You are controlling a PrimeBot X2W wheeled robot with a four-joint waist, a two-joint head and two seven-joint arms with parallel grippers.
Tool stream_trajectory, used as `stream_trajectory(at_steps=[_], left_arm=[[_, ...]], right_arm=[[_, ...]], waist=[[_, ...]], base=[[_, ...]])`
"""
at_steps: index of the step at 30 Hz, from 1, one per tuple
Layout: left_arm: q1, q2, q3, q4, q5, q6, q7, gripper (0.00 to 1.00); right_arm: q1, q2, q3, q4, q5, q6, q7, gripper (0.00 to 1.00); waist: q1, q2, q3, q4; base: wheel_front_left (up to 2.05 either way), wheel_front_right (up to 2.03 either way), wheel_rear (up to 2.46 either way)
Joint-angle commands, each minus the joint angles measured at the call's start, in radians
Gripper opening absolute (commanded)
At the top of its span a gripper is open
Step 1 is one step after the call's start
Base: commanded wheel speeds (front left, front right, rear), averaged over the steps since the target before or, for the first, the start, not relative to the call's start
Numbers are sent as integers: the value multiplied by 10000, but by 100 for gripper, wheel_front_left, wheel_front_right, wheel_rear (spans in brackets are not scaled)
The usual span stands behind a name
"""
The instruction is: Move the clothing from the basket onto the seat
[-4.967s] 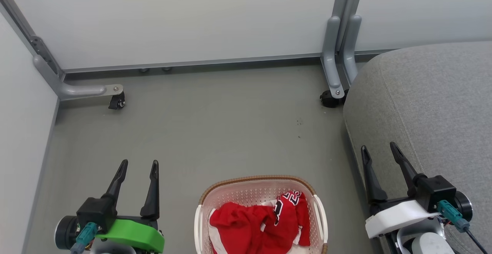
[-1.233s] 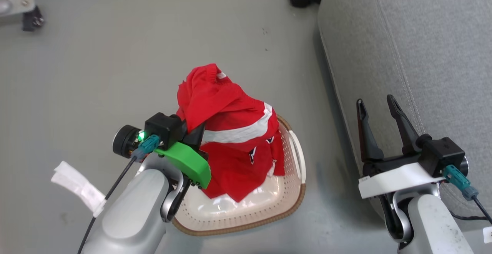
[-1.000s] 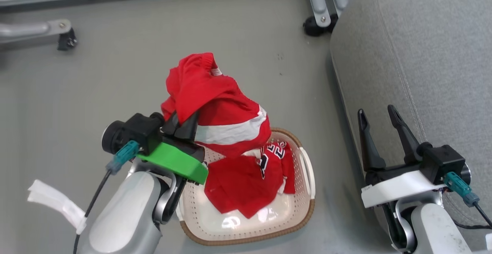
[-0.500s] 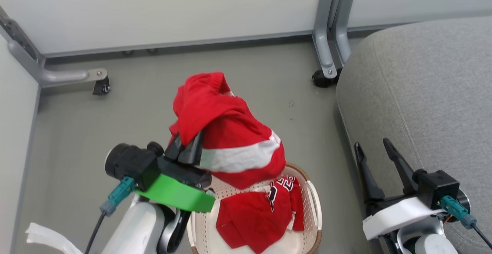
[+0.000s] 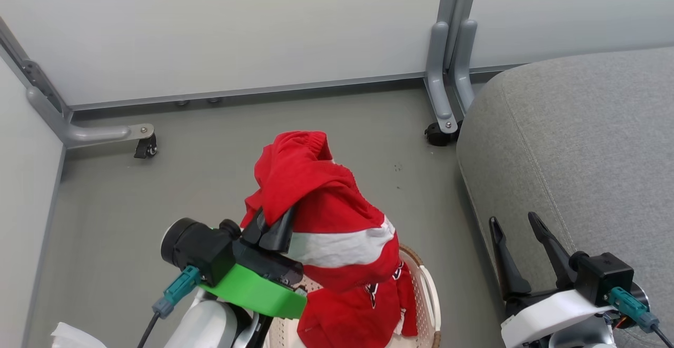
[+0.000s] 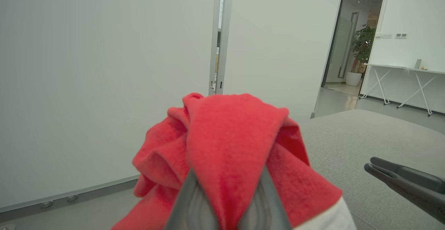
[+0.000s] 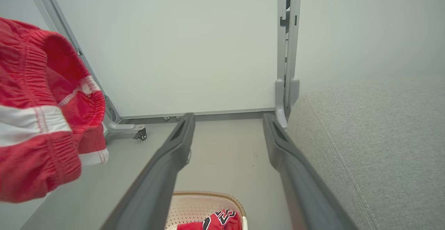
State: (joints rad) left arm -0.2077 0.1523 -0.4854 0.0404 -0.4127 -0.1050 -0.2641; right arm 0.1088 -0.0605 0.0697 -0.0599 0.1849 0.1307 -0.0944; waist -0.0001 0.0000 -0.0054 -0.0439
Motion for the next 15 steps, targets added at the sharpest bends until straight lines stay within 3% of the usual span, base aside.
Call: stream_trajectory(at_steps=[1, 8, 15], left_arm=[[111, 73, -6, 13, 28, -26, 10, 0], [-16, 56, -58, 74, -46, -44, 10, 0], [-187, 79, -186, -29, 21, -84, 7, 0]], right_arm=[[140, 14, -27, -50, 66, 1, 12, 100], [-33, 39, 356, -120, 203, 1, 31, 100], [-749, 42, 2261, -351, 781, 1, 5, 100]], waist=[[1, 0, -5, 4], [1, 0, -14, 51], [1, 0, 61, 130]], base=[[0, 0, 0], [0, 0, 0], [0, 0, 0]])
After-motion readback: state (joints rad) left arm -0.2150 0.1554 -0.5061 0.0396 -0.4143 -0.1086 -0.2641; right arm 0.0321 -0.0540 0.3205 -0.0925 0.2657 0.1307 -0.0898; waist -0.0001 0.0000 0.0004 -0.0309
